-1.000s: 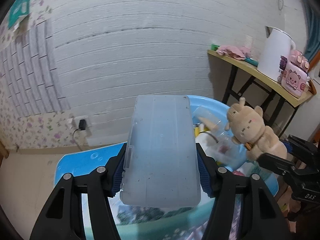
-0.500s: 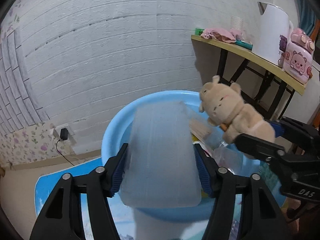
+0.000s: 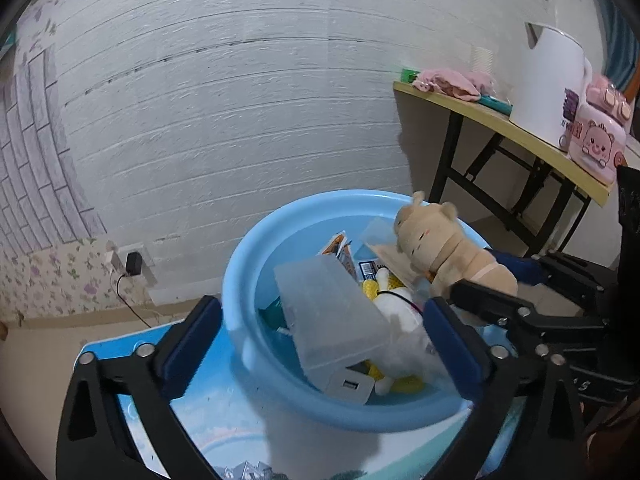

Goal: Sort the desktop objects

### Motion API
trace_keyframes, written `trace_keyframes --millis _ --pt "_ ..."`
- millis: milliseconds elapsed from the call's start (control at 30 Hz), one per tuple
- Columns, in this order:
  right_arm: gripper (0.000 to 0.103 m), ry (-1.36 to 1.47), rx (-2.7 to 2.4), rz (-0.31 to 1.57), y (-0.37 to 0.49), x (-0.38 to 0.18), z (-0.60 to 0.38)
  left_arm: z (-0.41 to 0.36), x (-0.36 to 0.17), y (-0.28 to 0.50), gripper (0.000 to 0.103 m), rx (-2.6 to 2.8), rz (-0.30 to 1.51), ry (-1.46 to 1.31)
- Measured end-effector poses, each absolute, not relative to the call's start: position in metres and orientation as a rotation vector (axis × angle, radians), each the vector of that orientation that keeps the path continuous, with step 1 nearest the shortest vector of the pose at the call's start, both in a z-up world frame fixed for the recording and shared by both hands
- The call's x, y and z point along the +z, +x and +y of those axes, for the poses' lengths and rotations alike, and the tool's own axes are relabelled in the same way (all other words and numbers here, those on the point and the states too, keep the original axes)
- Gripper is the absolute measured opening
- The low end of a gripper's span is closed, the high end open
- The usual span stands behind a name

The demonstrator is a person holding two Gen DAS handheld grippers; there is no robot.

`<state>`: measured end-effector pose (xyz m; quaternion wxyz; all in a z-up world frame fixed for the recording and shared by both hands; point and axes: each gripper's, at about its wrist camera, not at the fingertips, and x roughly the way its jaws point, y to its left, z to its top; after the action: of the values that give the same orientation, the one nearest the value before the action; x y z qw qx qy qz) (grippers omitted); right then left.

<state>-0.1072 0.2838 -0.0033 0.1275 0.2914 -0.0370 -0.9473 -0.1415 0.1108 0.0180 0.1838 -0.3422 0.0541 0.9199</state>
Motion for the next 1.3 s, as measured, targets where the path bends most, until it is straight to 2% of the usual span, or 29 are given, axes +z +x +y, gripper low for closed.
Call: trace_keyframes --millis 67,133,567,900,1067,1233,1300 --pt "0.066 0.837 -2.774 -0.103 -0.104 0.003 0.283 0.105 0.019 -0.138 0.103 2.608 0.137 -0.972" --pt "0.070 0.843 -2.775 -0.100 -0.101 0.007 0.281 0.099 0.021 -0.134 0.103 2.618 0.129 -0.979" --pt "0.070 0.985 -2.810 -0.162 -0.077 0.010 0.273 0.072 0.018 -0.098 0.103 2.648 0.080 -1.028" --pt "0.070 0.991 -2.843 -0.135 -0.058 0.025 0.258 0.047 0.030 -0.078 0.103 2.739 0.014 -1.017" --pt "0.078 0.968 -2.857 -0.116 -0.050 0.032 0.251 0.033 0.036 -0.071 0.103 2.793 -0.024 -0.990" --pt "0.081 0.953 -2.870 -0.095 -0.047 0.037 0.243 0.029 0.037 -0.063 0.103 2.814 -0.019 -0.964" --pt "0.086 0.955 -2.875 -0.099 -0.047 0.037 0.242 0.029 0.037 -0.061 0.103 2.815 -0.012 -0.962"
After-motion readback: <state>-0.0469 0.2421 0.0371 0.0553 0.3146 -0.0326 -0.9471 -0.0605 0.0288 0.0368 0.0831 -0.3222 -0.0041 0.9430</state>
